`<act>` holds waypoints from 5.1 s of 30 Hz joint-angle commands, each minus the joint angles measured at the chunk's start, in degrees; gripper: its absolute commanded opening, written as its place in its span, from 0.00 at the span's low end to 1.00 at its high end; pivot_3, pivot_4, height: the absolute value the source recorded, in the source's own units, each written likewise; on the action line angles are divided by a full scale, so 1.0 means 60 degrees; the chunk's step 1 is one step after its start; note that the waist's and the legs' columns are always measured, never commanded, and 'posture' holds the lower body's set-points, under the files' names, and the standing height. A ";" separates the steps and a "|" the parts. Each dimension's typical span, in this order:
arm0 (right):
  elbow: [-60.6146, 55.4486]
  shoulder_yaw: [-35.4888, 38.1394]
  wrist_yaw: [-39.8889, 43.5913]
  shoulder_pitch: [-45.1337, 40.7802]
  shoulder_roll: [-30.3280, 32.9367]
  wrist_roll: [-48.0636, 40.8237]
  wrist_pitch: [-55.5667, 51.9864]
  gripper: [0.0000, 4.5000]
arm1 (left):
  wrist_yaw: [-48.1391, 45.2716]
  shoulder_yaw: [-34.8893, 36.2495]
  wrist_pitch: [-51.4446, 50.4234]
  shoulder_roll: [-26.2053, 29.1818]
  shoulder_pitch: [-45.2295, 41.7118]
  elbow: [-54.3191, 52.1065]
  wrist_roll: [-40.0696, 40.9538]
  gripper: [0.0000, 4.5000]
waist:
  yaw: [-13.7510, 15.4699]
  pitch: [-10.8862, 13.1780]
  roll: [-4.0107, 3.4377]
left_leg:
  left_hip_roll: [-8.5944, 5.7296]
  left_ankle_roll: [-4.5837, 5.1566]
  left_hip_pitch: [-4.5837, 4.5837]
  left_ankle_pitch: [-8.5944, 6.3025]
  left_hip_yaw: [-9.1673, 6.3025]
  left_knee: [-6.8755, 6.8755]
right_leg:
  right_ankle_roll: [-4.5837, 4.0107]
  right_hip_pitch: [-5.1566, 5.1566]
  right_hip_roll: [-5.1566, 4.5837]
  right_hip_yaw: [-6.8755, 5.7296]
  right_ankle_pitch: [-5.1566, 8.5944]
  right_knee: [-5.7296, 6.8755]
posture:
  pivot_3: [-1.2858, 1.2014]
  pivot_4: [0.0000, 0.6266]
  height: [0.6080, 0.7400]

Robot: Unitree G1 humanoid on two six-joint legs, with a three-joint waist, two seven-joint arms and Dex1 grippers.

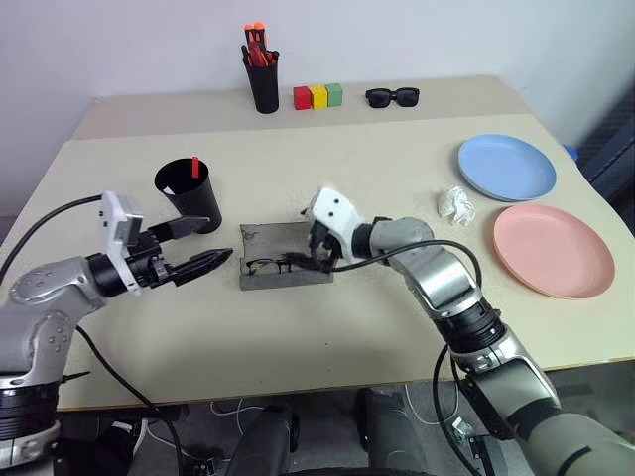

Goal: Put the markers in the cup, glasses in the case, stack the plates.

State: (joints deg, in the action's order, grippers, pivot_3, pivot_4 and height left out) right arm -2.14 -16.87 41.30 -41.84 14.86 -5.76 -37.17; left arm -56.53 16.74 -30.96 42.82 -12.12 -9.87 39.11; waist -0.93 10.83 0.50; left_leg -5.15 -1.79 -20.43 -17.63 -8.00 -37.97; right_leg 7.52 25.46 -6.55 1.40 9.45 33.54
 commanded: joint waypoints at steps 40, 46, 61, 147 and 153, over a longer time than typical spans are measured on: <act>-0.2727 0.2298 -0.0595 0.2574 0.1745 -0.2392 0.0394 1.00 | 0.1760 -0.4186 -0.2560 -0.2258 -0.5639 0.3891 -0.4177 0.01 | 0.0014 0.0000 0.0001 | -0.0003 0.0001 -0.0001 0.0001 0.0012 -0.0003 | 0.0010 -0.0013 0.0004 0.0003 -0.0012 -0.0026 | 0.52 0.24 1.00; -0.2645 0.2133 -0.0670 0.2519 0.1636 -0.2361 0.0502 1.00 | 0.1911 -0.3982 -0.1931 -0.2173 -0.5935 0.4137 -0.4432 0.01 | 0.0024 0.0001 0.0002 | -0.0002 0.0000 -0.0002 0.0001 0.0008 -0.0003 | 0.0010 -0.0012 0.0004 0.0003 -0.0012 -0.0025 | 0.52 0.24 1.00; -0.2696 0.1959 -0.0535 0.2585 0.1718 -0.2303 0.0676 1.00 | 0.2016 -0.4240 -0.0909 -0.3040 -0.6402 0.6488 -0.5101 0.01 | 0.0017 0.0001 0.0003 | -0.0005 -0.0001 -0.0007 0.0002 0.0011 -0.0006 | 0.0013 -0.0011 0.0005 0.0003 -0.0014 -0.0030 | 0.52 0.24 1.00; 0.7904 0.2540 -0.2553 -0.2052 0.4822 0.1817 0.5014 0.01 | -0.1251 -0.1913 0.0409 -0.2028 -0.3869 0.1797 -0.0843 1.00 | -0.0051 0.0007 0.0000 | 0.0003 0.0006 0.0002 0.0000 0.0042 -0.0013 | 0.0012 -0.0029 0.0001 0.0012 -0.0016 -0.0050 | 0.52 0.24 1.00; 1.1432 0.2351 -0.2910 -0.3636 0.4226 0.2204 0.6932 0.07 | -0.0794 -0.1764 0.0148 -0.2014 -0.3484 0.1080 -0.0601 1.00 | 0.0005 0.0008 0.0000 | -0.0001 -0.0044 -0.0022 0.0027 0.0033 0.0011 | 0.0011 -0.0010 -0.0005 0.0011 -0.0016 -0.0069 | 0.52 0.24 1.00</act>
State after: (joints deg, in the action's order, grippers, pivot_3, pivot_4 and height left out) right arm 64.04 -3.93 24.33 -61.72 39.93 7.25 1.61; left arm -61.95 4.27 -29.98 30.41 -33.06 -0.62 34.31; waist -0.90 10.88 0.50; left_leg -5.17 -2.05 -20.57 -17.48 -7.79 -37.89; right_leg 7.59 25.40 -6.60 1.47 9.36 33.10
